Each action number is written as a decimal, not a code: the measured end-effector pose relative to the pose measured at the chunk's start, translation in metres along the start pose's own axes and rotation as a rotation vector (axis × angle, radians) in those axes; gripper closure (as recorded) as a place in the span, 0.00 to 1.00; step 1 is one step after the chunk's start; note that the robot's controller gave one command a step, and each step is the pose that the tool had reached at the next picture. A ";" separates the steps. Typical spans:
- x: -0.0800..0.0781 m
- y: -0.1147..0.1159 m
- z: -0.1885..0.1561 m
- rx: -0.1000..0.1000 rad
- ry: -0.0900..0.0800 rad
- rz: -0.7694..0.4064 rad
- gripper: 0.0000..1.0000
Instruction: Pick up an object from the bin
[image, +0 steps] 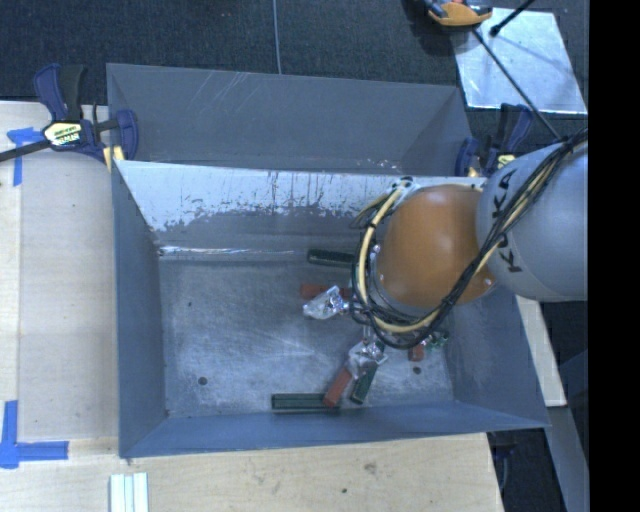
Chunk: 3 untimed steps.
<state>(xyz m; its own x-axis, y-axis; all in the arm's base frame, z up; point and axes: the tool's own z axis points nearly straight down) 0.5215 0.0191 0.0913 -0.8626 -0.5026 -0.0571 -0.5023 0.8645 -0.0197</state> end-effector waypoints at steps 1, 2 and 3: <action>0.013 -0.003 0.000 -0.008 0.054 0.003 1.00; 0.013 -0.003 0.000 -0.008 0.054 0.003 1.00; 0.012 -0.002 0.000 -0.008 0.053 0.003 1.00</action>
Offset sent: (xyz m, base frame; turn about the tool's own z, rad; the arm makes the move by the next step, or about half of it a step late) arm 0.0000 0.0000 0.0000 0.0000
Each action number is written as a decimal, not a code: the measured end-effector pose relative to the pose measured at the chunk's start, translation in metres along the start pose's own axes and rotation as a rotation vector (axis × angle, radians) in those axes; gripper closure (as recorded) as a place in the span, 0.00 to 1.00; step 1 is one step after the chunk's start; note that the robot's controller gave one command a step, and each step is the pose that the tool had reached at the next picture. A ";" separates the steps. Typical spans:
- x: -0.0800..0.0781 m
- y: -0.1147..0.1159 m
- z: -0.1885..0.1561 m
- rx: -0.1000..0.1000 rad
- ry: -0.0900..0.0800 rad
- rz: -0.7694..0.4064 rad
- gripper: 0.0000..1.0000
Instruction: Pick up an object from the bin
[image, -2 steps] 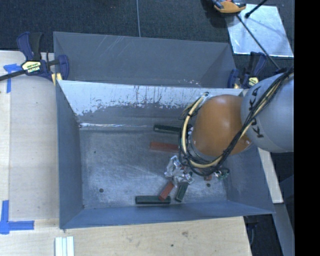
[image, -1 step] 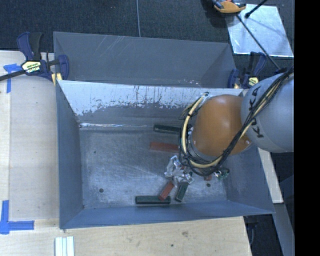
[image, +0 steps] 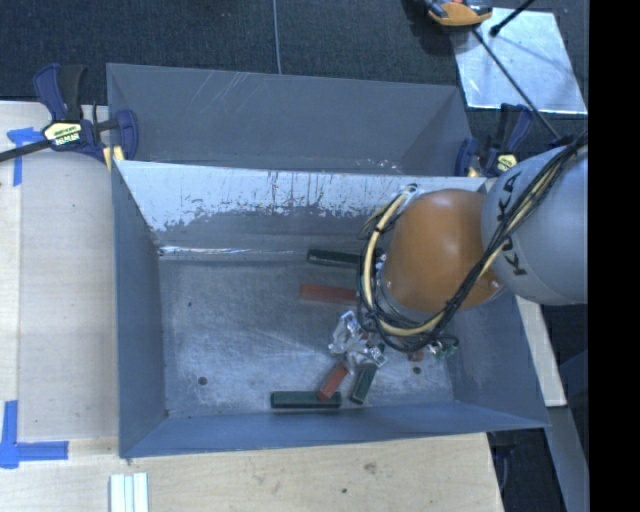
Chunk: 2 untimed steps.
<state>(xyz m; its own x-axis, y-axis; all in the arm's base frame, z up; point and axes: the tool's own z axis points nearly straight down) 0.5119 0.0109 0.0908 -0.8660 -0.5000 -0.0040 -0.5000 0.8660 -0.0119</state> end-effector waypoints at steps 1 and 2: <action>-0.023 0.010 -0.040 -0.013 0.002 -0.109 1.00; 0.002 0.006 0.015 -0.008 -0.014 -0.192 0.00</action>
Offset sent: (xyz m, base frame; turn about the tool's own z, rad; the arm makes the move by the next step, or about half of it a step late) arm -0.0104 0.0009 -0.0208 -0.1932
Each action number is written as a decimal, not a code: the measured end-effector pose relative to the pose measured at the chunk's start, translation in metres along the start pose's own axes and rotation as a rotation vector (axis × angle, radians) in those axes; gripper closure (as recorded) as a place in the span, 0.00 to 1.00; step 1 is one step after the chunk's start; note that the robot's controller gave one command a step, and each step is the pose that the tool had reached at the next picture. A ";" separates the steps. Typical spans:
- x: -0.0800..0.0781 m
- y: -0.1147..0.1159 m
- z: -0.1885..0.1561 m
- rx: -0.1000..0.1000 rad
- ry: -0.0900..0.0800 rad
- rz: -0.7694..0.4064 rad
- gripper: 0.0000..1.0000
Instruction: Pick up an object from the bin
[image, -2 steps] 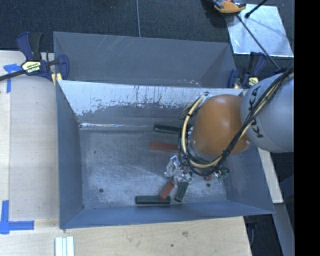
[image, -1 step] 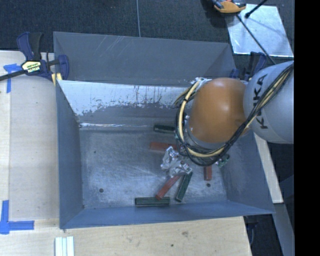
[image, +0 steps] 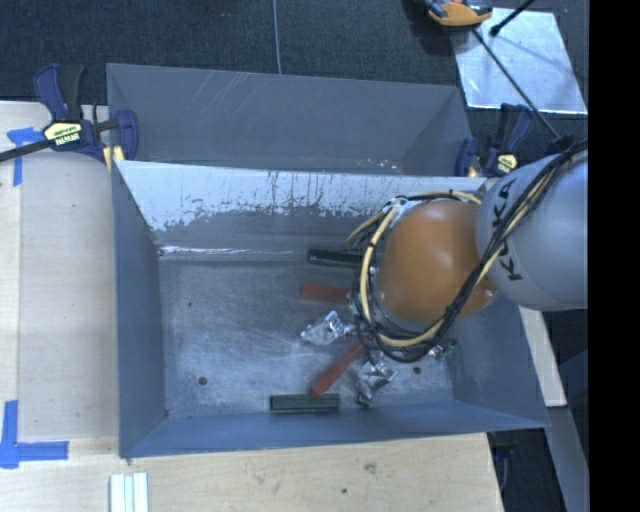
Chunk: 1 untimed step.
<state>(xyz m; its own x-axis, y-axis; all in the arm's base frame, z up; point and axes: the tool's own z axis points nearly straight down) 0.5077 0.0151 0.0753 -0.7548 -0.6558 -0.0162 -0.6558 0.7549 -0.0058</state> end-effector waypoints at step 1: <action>-0.001 0.000 -0.002 0.002 -0.003 0.000 0.00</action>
Offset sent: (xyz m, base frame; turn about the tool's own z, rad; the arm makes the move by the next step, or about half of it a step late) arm 0.0051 0.0351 -0.0053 -0.2197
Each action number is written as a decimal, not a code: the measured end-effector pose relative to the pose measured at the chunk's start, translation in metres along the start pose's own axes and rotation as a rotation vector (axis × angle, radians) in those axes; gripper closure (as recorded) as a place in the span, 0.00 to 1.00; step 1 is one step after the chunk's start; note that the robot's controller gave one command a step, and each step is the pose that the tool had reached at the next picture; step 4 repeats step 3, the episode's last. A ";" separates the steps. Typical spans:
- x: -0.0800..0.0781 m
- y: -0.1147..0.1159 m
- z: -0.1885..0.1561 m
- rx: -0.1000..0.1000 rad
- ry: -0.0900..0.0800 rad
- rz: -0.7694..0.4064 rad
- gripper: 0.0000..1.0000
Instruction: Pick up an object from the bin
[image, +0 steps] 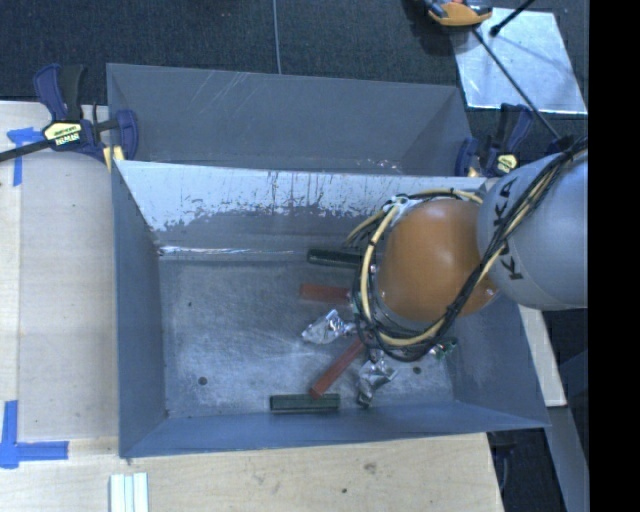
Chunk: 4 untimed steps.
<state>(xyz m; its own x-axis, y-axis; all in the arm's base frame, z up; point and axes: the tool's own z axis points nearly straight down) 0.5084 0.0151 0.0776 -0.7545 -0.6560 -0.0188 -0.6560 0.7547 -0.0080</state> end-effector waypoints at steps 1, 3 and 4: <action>-0.035 0.019 0.000 0.010 -0.013 -0.215 1.00; -0.036 0.022 -0.201 -0.011 0.016 -0.195 1.00; -0.036 0.022 -0.201 -0.011 0.016 -0.195 1.00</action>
Offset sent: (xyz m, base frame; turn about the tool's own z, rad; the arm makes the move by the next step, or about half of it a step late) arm 0.0000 0.0000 0.0000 0.0000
